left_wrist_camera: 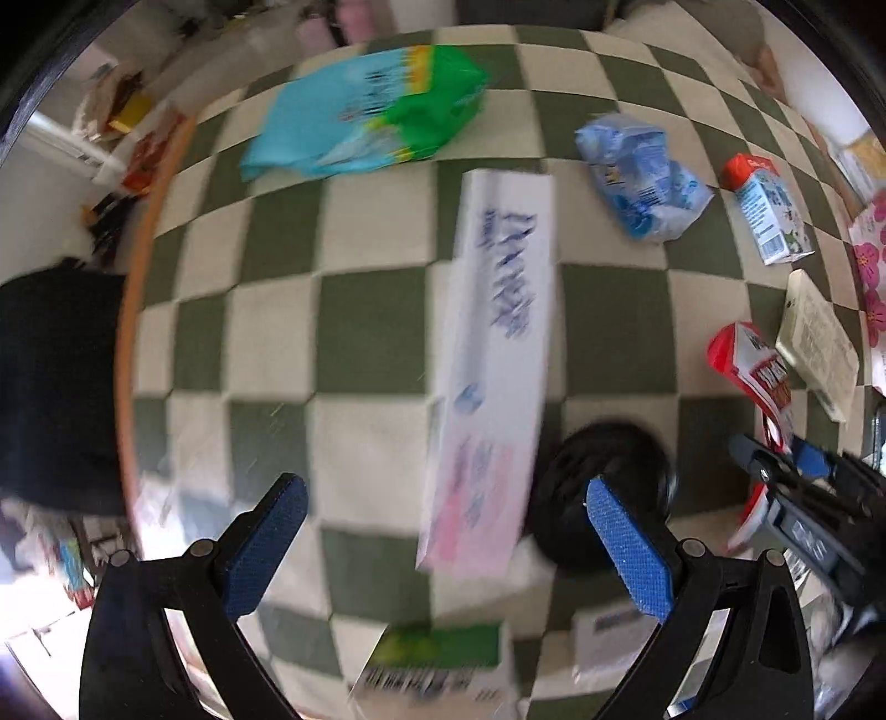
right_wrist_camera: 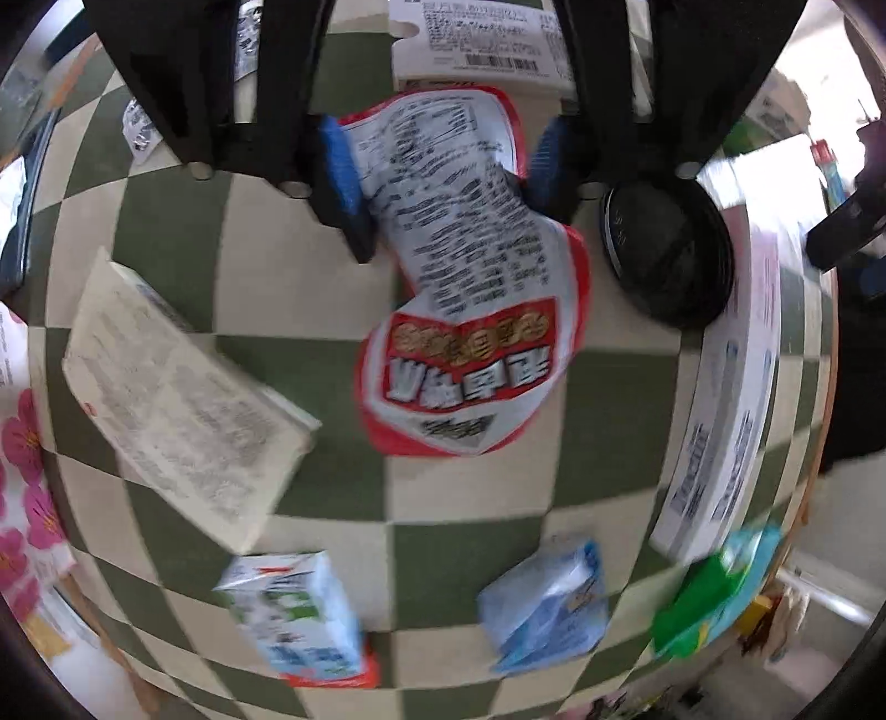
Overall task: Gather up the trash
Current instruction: 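Grasp the white Doctor toothpaste box with the left tool while the right tool grasps the red snack wrapper, then carry both items to the white bin and open both tools to drop them, then grasp the white medicine leaflet with the left tool while the right tool grasps the blister pack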
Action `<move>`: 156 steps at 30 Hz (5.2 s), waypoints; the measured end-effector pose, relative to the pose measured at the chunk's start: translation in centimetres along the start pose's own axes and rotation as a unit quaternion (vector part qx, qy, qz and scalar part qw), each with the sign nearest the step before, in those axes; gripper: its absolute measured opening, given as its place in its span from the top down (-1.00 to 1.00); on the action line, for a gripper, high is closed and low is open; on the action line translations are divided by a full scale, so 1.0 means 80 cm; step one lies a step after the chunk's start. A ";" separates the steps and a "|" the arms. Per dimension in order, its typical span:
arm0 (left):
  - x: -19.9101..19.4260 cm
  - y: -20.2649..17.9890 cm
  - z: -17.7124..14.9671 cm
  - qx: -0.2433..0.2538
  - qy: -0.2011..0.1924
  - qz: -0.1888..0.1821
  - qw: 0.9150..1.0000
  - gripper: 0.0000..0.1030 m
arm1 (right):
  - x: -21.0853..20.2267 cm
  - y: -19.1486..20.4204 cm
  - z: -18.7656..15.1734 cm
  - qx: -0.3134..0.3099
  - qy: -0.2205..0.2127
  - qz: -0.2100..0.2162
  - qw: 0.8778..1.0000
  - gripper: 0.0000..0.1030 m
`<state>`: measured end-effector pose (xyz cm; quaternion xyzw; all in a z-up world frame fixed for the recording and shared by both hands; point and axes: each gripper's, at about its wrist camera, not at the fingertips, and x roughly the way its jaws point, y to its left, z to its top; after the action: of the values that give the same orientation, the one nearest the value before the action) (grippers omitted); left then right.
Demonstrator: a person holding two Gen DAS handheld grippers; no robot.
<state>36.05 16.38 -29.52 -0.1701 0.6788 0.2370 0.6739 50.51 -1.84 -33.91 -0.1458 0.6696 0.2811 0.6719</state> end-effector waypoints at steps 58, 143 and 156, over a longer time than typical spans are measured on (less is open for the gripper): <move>-0.164 0.164 -0.423 -0.051 -0.150 -0.106 0.982 0.19 | -0.254 0.166 -0.400 0.028 -0.190 0.067 0.979 0.48; -0.152 0.047 -0.370 0.063 -0.180 -0.005 0.982 -1.00 | -0.218 0.032 -0.446 0.170 -0.085 -0.001 0.982 -0.96; 0.005 -0.220 -0.180 0.477 0.000 0.057 0.877 -0.99 | -0.142 -0.198 -0.239 0.279 -0.025 0.013 0.960 -0.96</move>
<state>33.69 -6.15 -31.80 0.2110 0.7180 -0.0772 0.6588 44.60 -27.51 -26.74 0.0634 0.7064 0.0949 0.6985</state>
